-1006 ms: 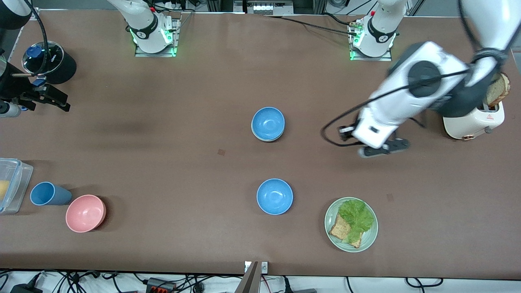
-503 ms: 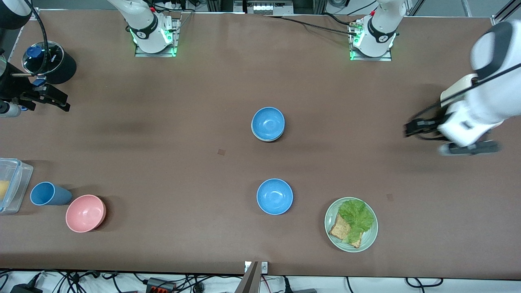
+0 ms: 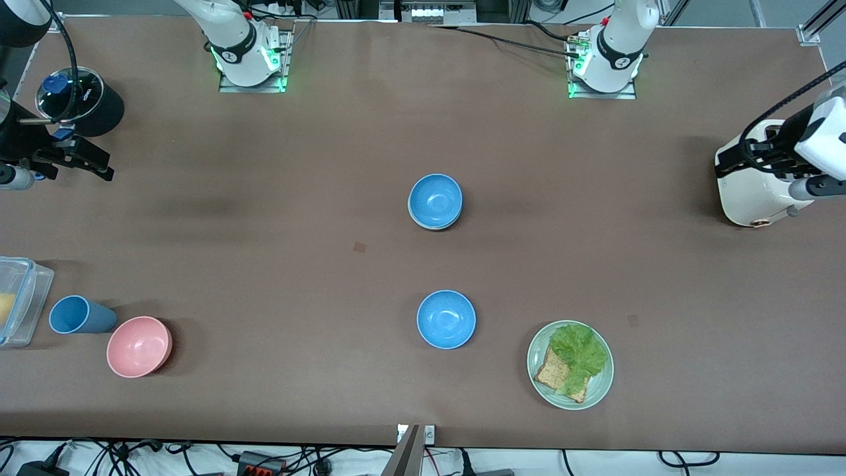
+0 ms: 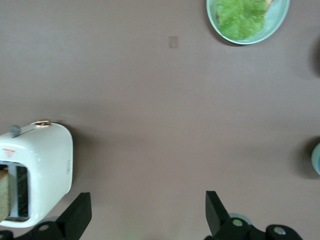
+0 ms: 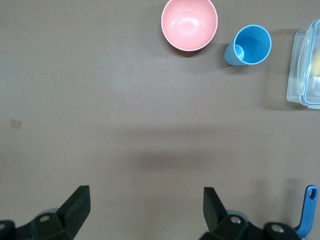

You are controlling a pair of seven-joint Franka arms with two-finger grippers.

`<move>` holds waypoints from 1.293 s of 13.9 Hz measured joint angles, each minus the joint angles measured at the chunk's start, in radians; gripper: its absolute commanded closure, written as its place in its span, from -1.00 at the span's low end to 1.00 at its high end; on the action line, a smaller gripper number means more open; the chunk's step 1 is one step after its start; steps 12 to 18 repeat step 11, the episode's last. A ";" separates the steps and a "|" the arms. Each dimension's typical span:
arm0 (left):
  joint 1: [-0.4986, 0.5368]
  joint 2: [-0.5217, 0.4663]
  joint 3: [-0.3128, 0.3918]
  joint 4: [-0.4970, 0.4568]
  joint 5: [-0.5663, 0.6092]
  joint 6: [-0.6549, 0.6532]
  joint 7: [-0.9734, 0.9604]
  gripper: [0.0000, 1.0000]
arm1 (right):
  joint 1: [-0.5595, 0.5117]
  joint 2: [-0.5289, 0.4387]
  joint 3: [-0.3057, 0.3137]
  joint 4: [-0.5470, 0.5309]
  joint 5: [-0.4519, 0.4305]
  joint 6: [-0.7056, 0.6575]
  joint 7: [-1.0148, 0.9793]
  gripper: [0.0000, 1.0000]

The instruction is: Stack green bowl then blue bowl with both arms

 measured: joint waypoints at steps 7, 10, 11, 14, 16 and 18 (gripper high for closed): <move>-0.018 0.008 -0.003 -0.008 -0.016 0.041 0.058 -1.00 | 0.000 0.000 0.000 0.000 0.000 0.000 0.000 -1.00; -0.018 0.010 -0.003 -0.009 -0.016 0.041 0.065 -1.00 | 0.000 0.000 0.000 0.000 0.000 0.000 0.000 -1.00; -0.018 0.010 -0.003 -0.009 -0.016 0.041 0.066 -1.00 | 0.000 0.000 0.000 0.000 0.000 0.000 0.000 -1.00; -0.018 0.010 -0.003 -0.009 -0.016 0.041 0.066 -1.00 | 0.000 0.000 0.000 0.000 0.000 0.000 0.000 -1.00; -0.018 0.010 -0.003 -0.009 -0.016 0.041 0.066 -1.00 | 0.000 0.000 0.000 0.000 0.000 0.000 0.000 -1.00; -0.018 0.010 -0.003 -0.009 -0.016 0.041 0.066 -1.00 | 0.000 0.000 0.000 0.000 0.000 0.000 0.000 -1.00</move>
